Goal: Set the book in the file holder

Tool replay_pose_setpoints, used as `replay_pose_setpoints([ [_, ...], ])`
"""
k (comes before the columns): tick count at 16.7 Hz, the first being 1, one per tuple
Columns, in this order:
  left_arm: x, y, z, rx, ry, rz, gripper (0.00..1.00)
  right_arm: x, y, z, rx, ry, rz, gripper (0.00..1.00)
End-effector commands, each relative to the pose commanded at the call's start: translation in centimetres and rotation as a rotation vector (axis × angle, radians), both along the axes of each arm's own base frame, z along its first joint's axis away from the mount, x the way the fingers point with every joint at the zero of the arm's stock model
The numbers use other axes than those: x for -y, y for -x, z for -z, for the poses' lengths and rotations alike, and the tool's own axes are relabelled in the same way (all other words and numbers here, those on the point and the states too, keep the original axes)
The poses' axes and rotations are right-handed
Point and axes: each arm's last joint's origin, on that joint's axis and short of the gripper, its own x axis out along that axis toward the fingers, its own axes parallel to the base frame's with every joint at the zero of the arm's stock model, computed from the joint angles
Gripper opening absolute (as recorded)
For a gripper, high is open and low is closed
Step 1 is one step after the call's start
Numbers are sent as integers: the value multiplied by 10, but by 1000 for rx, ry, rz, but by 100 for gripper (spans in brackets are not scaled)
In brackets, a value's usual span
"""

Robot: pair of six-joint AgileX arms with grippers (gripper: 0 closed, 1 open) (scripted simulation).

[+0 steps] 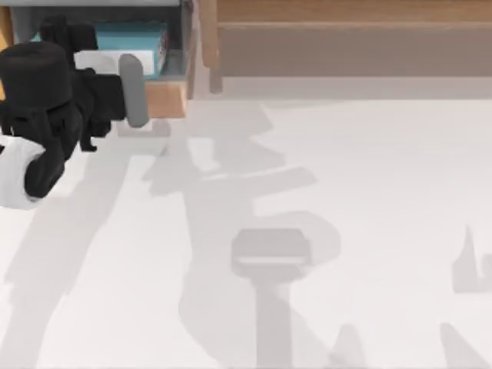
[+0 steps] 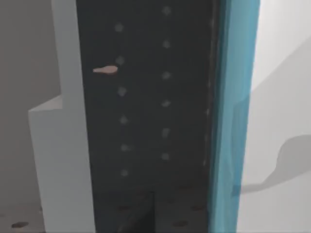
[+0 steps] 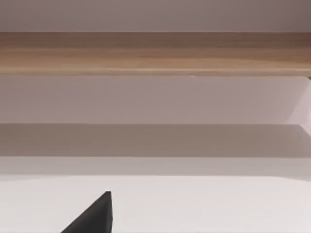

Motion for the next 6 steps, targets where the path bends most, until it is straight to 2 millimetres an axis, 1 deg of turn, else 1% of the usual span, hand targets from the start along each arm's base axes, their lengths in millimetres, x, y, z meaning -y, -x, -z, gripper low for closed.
replay_pose_setpoints([
  [1,0,0,0,0,0,0,100,0,0,0,0,0,0,100],
  [6,0,0,0,0,0,0,100,0,0,0,0,0,0,100],
])
